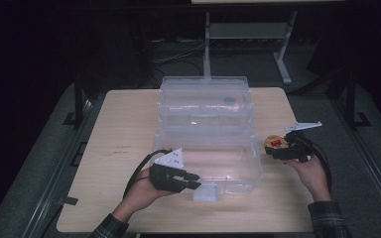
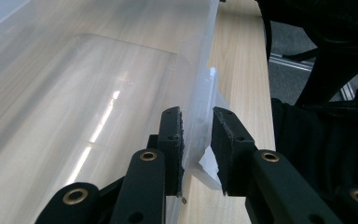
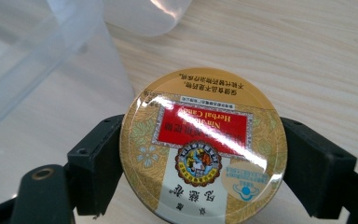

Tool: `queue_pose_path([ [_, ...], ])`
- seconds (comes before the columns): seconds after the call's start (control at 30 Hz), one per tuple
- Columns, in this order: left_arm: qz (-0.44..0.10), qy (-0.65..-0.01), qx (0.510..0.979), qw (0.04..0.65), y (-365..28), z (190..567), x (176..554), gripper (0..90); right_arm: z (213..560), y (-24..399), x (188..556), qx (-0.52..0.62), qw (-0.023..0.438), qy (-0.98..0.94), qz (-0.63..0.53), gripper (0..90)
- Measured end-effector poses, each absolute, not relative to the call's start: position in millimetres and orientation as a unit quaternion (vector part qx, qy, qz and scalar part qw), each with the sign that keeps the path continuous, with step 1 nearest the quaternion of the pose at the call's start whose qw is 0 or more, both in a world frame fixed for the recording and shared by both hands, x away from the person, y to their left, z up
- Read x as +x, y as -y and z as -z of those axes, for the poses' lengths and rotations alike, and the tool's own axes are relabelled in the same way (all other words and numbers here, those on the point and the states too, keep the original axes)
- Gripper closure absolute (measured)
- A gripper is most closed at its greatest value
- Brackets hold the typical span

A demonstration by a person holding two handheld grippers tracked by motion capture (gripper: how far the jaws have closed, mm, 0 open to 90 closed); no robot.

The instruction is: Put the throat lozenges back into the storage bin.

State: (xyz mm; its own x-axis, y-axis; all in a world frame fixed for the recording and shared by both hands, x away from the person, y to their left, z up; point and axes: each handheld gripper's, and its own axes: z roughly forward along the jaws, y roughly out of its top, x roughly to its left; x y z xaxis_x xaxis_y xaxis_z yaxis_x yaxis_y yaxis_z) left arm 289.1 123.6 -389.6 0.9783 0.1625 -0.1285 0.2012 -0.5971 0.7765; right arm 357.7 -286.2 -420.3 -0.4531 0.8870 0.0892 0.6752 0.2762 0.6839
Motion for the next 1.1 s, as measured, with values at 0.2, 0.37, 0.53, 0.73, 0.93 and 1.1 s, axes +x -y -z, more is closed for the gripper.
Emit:
queue_pose_path([
  [0.2,0.022,-0.102,0.893,0.437,-123.6,389.6,289.2,73.4,413.7,287.8,351.6,0.496,0.159,-0.782,-0.342,20.2],
  [0.37,0.022,-0.102,0.893,0.437,-123.6,389.5,289.1,73.4,408.5,288.6,347.6,0.492,0.157,-0.783,-0.346,20.1],
  [0.53,0.022,-0.102,0.893,0.437,-123.6,389.6,289.1,73.4,403.2,287.4,341.9,0.488,0.153,-0.785,-0.35,20.2],
  [0.73,0.022,-0.102,0.893,0.437,-123.6,389.6,289.1,73.4,394.3,287.9,335.4,0.482,0.152,-0.786,-0.356,20.1],
  [0.93,0.022,-0.102,0.893,0.437,-123.6,389.6,289.1,73.4,383.8,285.9,327.4,0.475,0.143,-0.788,-0.365,20.2],
  [1.1,0.022,-0.102,0.893,0.437,-123.5,389.6,289.0,73.4,374.6,279.7,320.2,0.458,0.143,-0.797,-0.367,20.1],
])
